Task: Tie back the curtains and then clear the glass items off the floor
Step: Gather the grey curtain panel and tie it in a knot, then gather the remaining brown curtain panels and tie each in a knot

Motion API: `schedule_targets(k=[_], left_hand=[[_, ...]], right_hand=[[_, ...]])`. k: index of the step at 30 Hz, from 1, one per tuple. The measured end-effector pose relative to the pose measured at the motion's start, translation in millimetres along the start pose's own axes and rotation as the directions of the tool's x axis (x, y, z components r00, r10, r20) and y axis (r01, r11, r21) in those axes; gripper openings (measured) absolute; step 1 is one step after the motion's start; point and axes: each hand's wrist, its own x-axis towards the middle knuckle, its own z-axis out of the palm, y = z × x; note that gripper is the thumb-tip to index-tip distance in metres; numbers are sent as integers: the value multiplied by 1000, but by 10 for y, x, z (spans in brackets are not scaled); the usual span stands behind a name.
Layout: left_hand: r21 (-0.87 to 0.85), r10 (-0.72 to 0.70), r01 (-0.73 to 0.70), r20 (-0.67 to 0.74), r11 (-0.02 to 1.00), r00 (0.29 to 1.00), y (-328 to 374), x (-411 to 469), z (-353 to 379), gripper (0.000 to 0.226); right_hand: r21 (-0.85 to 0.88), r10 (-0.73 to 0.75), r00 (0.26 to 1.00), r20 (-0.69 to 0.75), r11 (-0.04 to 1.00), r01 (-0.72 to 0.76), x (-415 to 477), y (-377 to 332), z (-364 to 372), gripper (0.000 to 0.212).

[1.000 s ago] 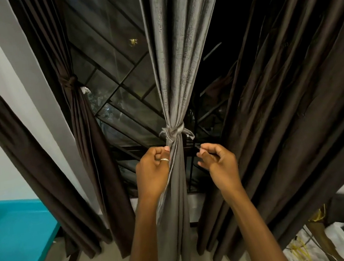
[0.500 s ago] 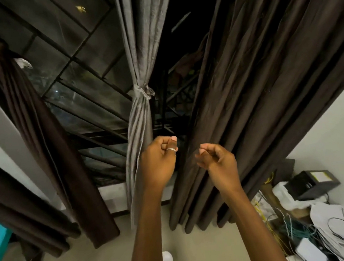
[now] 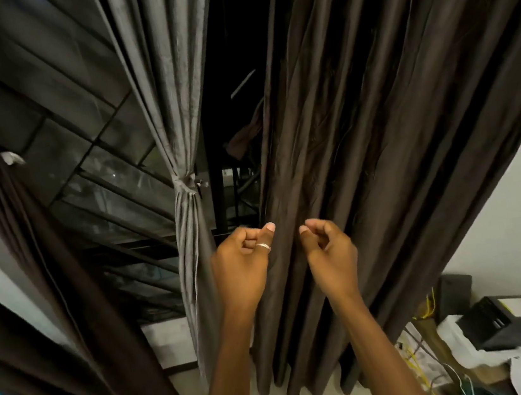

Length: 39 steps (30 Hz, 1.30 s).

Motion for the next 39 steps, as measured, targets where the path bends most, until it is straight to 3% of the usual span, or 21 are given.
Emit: schedule_targets(k=[9,14,20,23,25,27,29,32,33,35,36,39], left_hand=[[38,24,-20,-130,999,991,126,-89,344,11],[64,59,-46,-205,997,977,233,-157,436,22],[250,231,-160,-286,955,930,521,-77,416,40],[404,297,-175,-262,898,918,665,-3,427,50],[513,344,-174,-256,840,904,738,67,431,46],[596,385,-165,-263,786,884,780,157,424,37],[645,430,-174,-263,744,864,780,231,421,27],[693,471,-185,-247,696,847,736,313,386,23],[693,472,-184,-251,697,845,723,337,359,22],[676,471,-194,-254,711,845,701,383,306,20],[668,475,-202,-254,716,843,690,404,287,19],[642,478,-224,-252,734,842,652,465,248,20]], right_hand=[[-84,-222,974,37,971,224,654,-333,145,54],[-31,-395,919,13,918,395,624,-305,181,17],[36,-454,884,111,891,453,293,-210,226,8],[-27,-500,836,225,855,518,254,-221,235,15],[-101,-550,801,235,806,583,223,-254,251,8],[-121,-547,825,144,818,563,191,-301,293,20],[-5,-585,794,167,805,594,190,-278,341,27],[-32,-464,876,132,881,472,188,-343,376,42],[-32,-442,886,142,892,451,200,-335,398,41],[-99,-545,821,173,819,565,251,-377,371,21],[-22,-526,824,210,840,542,272,-374,358,13],[135,-465,870,164,884,447,382,-457,182,23]])
